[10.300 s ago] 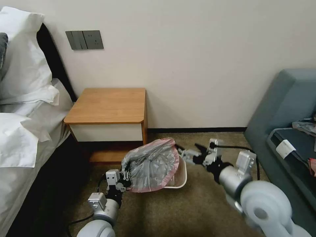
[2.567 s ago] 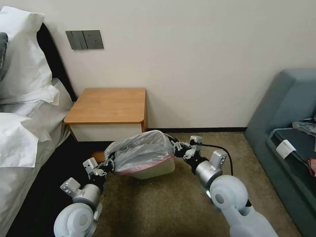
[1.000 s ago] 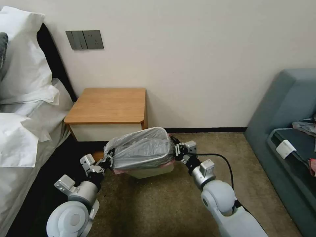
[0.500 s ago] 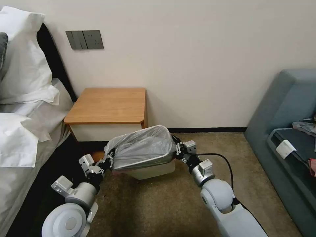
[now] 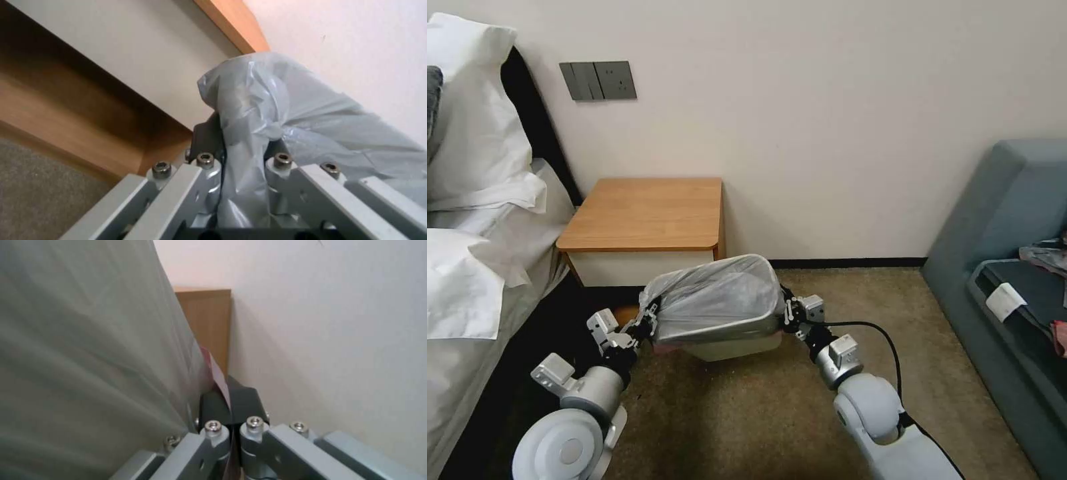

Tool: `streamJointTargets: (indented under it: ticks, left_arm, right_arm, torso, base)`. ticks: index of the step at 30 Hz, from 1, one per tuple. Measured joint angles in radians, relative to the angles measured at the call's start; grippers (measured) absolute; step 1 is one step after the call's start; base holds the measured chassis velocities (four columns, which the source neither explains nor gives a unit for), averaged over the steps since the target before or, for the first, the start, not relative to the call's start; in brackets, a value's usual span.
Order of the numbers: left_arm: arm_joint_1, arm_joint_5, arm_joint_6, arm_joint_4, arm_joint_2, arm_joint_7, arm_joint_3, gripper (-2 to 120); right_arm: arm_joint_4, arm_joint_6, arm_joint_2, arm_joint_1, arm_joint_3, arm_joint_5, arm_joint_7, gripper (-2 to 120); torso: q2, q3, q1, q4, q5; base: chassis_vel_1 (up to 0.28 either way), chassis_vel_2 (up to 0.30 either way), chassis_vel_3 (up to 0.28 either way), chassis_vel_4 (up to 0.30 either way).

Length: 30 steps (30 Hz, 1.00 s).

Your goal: Pick up the garbage bag from the table and place it over the trash can.

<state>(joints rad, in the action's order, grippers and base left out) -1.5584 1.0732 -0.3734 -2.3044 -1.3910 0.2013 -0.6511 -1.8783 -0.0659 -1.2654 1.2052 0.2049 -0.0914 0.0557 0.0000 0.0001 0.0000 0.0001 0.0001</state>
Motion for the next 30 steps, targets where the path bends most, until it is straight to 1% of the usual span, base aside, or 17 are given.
streamJointTargets:
  ticks: [9, 10, 11, 12, 14, 15, 18, 19, 22, 23, 25, 26, 29, 30]
  left_arm:
    - [-0.022, 0.001, 0.0, -0.007, -0.008, -0.005, -0.019, 5]
    - [-0.023, 0.0, 0.0, -0.007, -0.008, -0.006, -0.02, 5]
    - [-0.023, -0.002, 0.001, -0.006, -0.008, -0.006, -0.024, 5]
    - [-0.023, -0.002, 0.001, -0.006, -0.008, -0.006, -0.024, 5]
    - [-0.021, -0.007, 0.005, 0.006, -0.007, -0.006, -0.032, 5]
    - [-0.021, -0.007, 0.005, 0.006, -0.007, -0.006, -0.032, 5]
    - [-0.016, -0.006, 0.006, 0.016, -0.005, -0.006, -0.042, 5]
    - [-0.016, -0.006, 0.006, 0.016, -0.005, -0.006, -0.042, 5]
    - [-0.013, -0.005, 0.006, 0.02, -0.003, -0.005, -0.047, 5]
    - [-0.013, -0.005, 0.006, 0.02, -0.003, -0.005, -0.047, 5]
    - [-0.012, -0.005, 0.006, 0.027, -0.002, -0.003, -0.05, 5]
    - [-0.012, -0.005, 0.006, 0.027, -0.002, -0.003, -0.05, 5]
    - [-0.011, -0.014, 0.007, 0.04, -0.001, -0.002, -0.05, 5]
    - [-0.011, -0.014, 0.007, 0.04, -0.001, -0.002, -0.05, 5]
  right_arm:
    - [-0.033, 0.0, 0.017, 0.033, -0.005, 0.011, -0.001, 0]
    - [-0.037, 0.0, 0.018, 0.037, -0.005, 0.013, -0.003, -2]
    - [-0.045, 0.0, 0.019, 0.042, -0.004, 0.015, -0.01, 3]
    - [-0.045, 0.0, 0.019, 0.042, -0.004, 0.015, -0.01, 3]
    - [-0.058, 0.005, 0.024, 0.051, 0.004, 0.01, -0.015, 14]
    - [-0.058, 0.005, 0.024, 0.051, 0.004, 0.01, -0.015, 14]
    - [-0.078, 0.036, 0.037, 0.074, 0.024, -0.013, -0.01, 30]
    - [-0.078, 0.036, 0.037, 0.074, 0.024, -0.013, -0.01, 30]
    - [-0.089, 0.072, 0.047, 0.1, 0.045, -0.056, 0.005, 43]
    - [-0.089, 0.072, 0.047, 0.1, 0.045, -0.056, 0.005, 43]
    - [-0.101, 0.09, 0.05, 0.118, 0.059, -0.086, 0.007, 53]
    - [-0.101, 0.09, 0.05, 0.118, 0.059, -0.086, 0.007, 53]
    - [-0.137, 0.114, 0.054, 0.151, 0.084, -0.121, 0.008, 68]
    - [-0.137, 0.114, 0.054, 0.151, 0.084, -0.121, 0.008, 68]
  torso:
    - [0.0, 0.0, 0.0, -0.0001, -0.0001]
    - [0.0, 0.0, 0.0, -0.0001, 0.0]
    - [0.0, 0.0, 0.0, -0.0001, -0.0001]
    - [0.0, 0.0, 0.0, -0.0001, -0.0001]
    - [0.0, 0.0, 0.0, 0.0, -0.0001]
    - [0.0, 0.0, 0.0, 0.0, -0.0001]
    - [0.0, 0.0, 0.0, -0.0001, -0.0001]
    - [0.0, 0.0, 0.0, -0.0001, -0.0001]
    - [0.0, 0.0, 0.0, -0.0001, 0.0]
    - [0.0, 0.0, 0.0, -0.0001, 0.0]
    - [0.0, 0.0, 0.0, -0.0001, -0.0001]
    - [0.0, 0.0, 0.0, -0.0001, -0.0001]
    - [0.0, 0.0, 0.0, -0.0001, 0.0]
    - [0.0, 0.0, 0.0, -0.0001, 0.0]
  base:
    - [0.0, 0.0, 0.0, 0.0]
    - [0.0, 0.0, 0.0, 0.0]
    - [0.0, 0.0, 0.0, 0.0]
    - [0.0, 0.0, 0.0, 0.0]
    - [0.0, 0.0, 0.0, 0.0]
    - [0.0, 0.0, 0.0, 0.0]
    - [0.0, 0.0, 0.0, 0.0]
    - [0.0, 0.0, 0.0, 0.0]
    - [0.0, 0.0, 0.0, 0.0]
    - [0.0, 0.0, 0.0, 0.0]
    - [0.0, 0.0, 0.0, 0.0]
    - [0.0, 0.0, 0.0, 0.0]
    - [0.0, 0.0, 0.0, 0.0]
    - [0.0, 0.0, 0.0, 0.0]
